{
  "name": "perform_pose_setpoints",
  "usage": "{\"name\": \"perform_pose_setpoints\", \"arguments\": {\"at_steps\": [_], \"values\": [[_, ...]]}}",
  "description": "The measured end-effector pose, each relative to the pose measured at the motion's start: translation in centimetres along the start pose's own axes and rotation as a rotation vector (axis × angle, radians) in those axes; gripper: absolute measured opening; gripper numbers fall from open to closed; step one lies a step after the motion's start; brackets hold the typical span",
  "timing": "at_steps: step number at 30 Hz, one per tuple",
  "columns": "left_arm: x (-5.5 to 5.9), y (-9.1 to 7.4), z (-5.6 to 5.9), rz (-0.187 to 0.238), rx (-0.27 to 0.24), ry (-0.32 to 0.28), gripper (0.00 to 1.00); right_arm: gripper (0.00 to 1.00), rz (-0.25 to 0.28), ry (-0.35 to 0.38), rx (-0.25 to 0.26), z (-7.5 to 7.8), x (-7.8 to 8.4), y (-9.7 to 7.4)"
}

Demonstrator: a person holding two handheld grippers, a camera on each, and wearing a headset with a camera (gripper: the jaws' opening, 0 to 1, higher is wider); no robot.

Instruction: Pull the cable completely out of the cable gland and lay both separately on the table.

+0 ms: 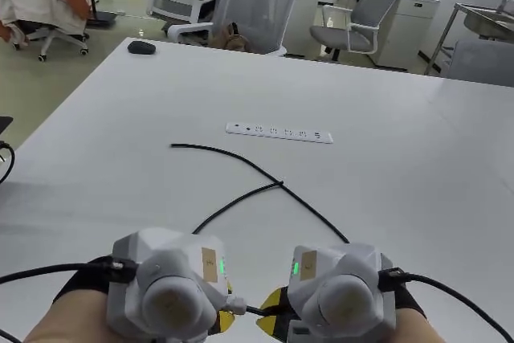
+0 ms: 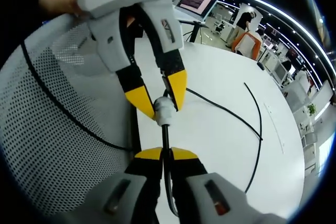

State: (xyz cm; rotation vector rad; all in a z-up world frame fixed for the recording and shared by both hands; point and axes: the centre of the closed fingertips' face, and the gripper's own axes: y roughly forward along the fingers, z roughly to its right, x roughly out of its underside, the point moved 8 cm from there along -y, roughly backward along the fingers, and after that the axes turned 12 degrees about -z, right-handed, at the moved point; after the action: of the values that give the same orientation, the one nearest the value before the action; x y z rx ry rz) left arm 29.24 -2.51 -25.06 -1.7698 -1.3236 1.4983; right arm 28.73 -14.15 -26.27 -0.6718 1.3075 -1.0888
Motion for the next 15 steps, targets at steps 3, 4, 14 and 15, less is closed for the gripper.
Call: {"name": "perform_pose_setpoints", "arguments": {"at_steps": [3,4,14,15], "values": [[0.0,-0.1,0.0,0.002,-0.004,-0.005,0.17,0.02,-0.010,0.006,0.002,0.1,0.2,0.0],[0.0,-0.1,0.0,0.002,-0.004,-0.006,0.17,0.02,-0.012,0.008,0.002,0.1,0.2,0.1],[-0.2,-0.4,0.2,-0.005,-0.004,-0.006,0.17,0.03,-0.106,0.035,0.021,0.7,1.8,0.5],[-0.2,-0.4,0.2,-0.004,-0.005,-0.008,0.17,0.03,-0.116,0.045,0.025,0.8,1.9,0.5]]}}
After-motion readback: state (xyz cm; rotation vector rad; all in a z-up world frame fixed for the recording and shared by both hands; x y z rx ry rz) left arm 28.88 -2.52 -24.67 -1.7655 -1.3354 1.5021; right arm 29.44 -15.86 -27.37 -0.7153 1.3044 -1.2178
